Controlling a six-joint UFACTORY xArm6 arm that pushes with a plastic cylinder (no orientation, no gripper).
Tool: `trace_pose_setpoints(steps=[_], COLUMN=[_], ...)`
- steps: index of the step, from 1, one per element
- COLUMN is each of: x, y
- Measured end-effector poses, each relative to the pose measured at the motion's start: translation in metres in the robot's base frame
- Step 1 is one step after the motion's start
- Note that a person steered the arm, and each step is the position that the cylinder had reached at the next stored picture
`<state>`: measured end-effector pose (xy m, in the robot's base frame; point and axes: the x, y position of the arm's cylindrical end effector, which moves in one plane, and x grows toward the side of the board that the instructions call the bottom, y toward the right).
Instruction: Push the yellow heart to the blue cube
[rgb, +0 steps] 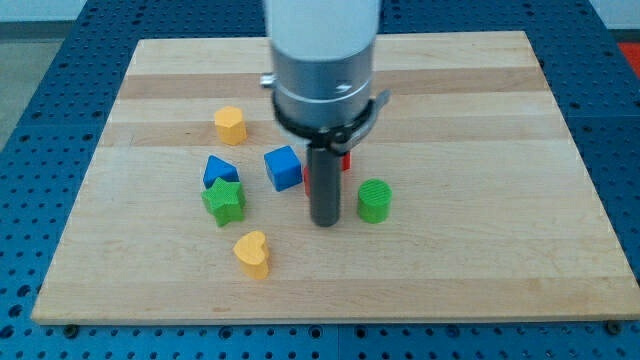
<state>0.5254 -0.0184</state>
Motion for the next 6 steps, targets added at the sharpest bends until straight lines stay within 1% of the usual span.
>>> trace_pose_setpoints(steps=[1, 2, 3, 4, 5, 6], x=[0.028, 0.080, 0.086, 0.045, -0.011, -0.016], y=[0.049, 0.042, -0.027, -0.073, -0.067, -0.071])
